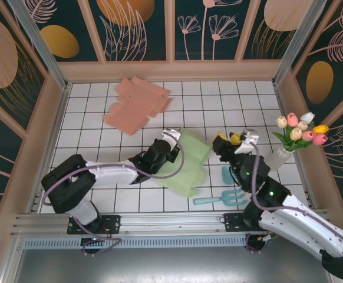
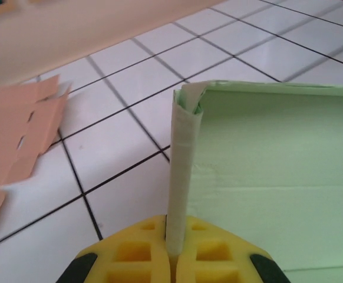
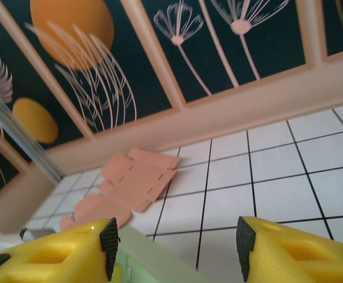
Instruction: Fold the paper box
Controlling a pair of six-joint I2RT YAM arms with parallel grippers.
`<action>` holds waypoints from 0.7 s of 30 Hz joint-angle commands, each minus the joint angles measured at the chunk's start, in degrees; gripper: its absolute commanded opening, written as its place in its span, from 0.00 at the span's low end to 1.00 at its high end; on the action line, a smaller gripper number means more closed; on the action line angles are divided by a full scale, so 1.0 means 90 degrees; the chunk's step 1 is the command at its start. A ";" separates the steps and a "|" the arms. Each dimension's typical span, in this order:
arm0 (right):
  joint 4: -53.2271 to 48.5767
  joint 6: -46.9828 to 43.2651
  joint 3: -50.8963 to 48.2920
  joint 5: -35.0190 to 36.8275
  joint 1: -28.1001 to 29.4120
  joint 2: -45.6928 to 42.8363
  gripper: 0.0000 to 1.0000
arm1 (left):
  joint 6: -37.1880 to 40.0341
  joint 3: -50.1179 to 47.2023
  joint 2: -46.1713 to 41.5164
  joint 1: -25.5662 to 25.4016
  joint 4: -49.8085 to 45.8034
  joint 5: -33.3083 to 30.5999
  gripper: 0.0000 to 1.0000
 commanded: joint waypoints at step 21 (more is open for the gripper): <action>-0.1110 0.0882 -0.0761 -0.1307 -0.0091 -0.1043 0.59 | 0.3745 0.3144 0.1600 0.0393 -0.5571 0.0762 0.00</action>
